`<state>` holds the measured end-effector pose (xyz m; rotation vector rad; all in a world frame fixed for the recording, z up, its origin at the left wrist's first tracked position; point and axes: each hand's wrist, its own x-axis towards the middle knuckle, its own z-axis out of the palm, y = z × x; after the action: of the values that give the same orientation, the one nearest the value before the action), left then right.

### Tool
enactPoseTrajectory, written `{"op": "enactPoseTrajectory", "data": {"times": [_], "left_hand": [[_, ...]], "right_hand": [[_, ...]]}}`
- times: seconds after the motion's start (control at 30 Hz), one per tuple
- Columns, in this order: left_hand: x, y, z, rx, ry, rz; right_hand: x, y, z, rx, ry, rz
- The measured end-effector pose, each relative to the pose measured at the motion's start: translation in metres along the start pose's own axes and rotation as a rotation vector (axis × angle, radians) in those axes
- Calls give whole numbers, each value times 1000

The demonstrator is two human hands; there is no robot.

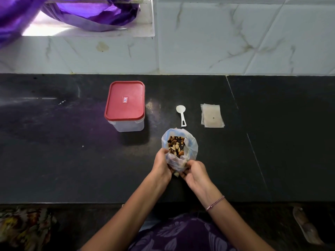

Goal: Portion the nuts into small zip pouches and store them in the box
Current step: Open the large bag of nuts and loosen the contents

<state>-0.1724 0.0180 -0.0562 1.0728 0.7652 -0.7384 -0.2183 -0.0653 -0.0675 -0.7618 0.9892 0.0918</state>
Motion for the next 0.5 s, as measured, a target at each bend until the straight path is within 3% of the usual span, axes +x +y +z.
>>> {"op": "enactPoseTrajectory", "data": {"times": [0.13, 0.27, 0.37, 0.5], "left_hand": [[9, -9, 2, 171, 81, 59], [11, -15, 1, 209, 104, 78], [12, -19, -2, 231, 109, 91], [10, -26, -15, 357, 207, 119]], "right_hand": [[-4, 3, 0, -3, -58, -33], [5, 8, -3, -189, -67, -92], [14, 14, -10, -441, 9, -142], [7, 9, -25, -943, -19, -301]]}}
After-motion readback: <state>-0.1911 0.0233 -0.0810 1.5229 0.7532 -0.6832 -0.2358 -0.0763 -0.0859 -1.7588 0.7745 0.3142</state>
